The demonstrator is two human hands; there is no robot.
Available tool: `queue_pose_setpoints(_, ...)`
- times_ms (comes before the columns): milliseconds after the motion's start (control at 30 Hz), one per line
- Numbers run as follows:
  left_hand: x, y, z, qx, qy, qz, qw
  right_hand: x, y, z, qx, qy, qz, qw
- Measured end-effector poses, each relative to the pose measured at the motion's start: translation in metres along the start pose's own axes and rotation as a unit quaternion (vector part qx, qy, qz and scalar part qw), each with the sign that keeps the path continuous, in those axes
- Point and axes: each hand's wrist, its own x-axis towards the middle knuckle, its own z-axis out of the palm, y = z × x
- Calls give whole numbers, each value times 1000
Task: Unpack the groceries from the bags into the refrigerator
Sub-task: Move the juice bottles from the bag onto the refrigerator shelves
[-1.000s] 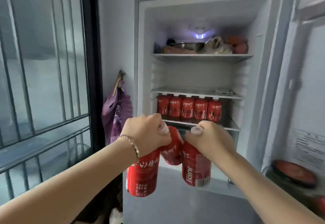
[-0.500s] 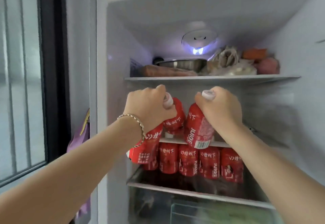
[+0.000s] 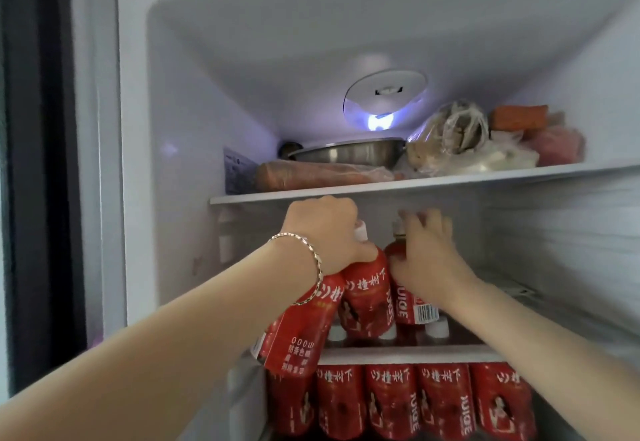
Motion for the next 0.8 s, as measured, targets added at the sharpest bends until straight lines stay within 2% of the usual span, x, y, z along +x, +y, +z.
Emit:
queue_pose_setpoints(67,2,-2,3,-6,4,-5,1000,-26,-2,5,96,-36,-85,991)
queue_pose_setpoints(133,4,-2,5,-10,11,-7,1000,-37,-5,17,205,-142,-95,964)
queue_pose_setpoints(167,5,-1,5,-8,17,-6,1000,-36,-6,26,244,-160,-92,952)
queue_pose_setpoints(300,11,2,15,15,33,-8,999,-24,-15,48,308,-73,-22,948)
queue_pose_setpoints(433,17,-13,23,56,21,-56,997,-21,-20,58,348,-54,8,936)
queue_pose_setpoints(533,20,-26,27,-18,-41,-139,989,-21,-22,61,361,-57,19,931)
queue_pose_setpoints(600,21,-32,31,-59,-47,-171,982,-21,-23,62,362,-48,22,931)
queue_pose_setpoints(733,17,-47,37,-132,-17,-221,966,-27,-25,67,322,-28,11,946)
queue_pose_setpoints(800,7,-55,41,-212,42,-246,945,-28,-25,68,319,-33,3,947)
